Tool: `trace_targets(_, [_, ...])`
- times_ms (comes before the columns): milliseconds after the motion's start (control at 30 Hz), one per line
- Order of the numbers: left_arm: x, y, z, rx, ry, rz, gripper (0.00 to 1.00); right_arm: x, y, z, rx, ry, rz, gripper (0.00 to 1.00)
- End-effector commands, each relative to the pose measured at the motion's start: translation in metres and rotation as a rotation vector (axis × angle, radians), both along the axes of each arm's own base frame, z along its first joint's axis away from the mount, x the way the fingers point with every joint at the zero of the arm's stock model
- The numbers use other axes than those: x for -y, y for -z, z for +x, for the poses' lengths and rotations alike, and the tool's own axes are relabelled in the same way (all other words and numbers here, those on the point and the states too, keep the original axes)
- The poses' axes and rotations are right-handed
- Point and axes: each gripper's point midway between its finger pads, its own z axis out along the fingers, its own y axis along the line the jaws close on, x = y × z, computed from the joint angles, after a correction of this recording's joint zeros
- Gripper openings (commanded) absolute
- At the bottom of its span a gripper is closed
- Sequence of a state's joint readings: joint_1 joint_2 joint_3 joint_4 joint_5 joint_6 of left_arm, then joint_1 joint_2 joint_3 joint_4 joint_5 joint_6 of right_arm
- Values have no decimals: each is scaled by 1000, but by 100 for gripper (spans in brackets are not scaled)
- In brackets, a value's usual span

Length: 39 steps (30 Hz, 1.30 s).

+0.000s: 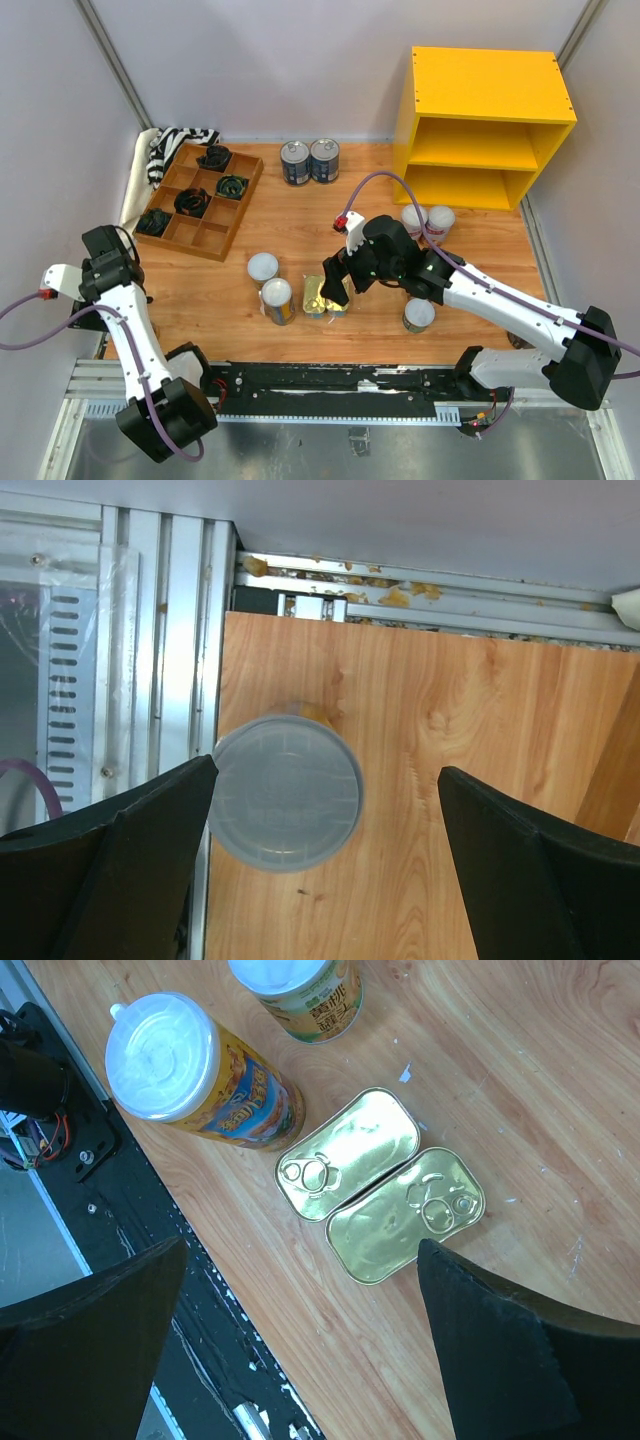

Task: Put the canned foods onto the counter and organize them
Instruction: Pick up the canned food from the corner of the board.

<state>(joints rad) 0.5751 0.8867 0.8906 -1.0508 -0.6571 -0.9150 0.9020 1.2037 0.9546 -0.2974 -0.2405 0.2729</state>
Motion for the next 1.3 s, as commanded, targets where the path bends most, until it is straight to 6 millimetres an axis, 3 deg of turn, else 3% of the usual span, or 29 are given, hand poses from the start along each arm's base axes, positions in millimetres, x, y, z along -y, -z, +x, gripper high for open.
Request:
trace_targets(0, [-4,8,-15,-45,-97,-7,100,4,3,-2,-16,5,-2,99])
trace_targets(167, [-1,23,-15,-60,-125,-45,100,3,4,-1,-16,6,-7,99])
trace_targets(433, [0,31,-11,-46,-116,-55,98,2,7,2,-17,9,-17,99])
trace_targets(600, [5,35,-2,17,-74,-74,78,0,9,3,-26,8,-23,99])
trace_targets(767, [12,38,12,88,9,-93,70,-2,10,4,-26,9,-26,99])
trace_targets(933, [19,46,24,124,89,-127,55,-3,12,5,-31,11,-32,99])
trace_targets(1267, [44,38,75,249,459,-172,24,-5,17,7,-47,12,-43,99])
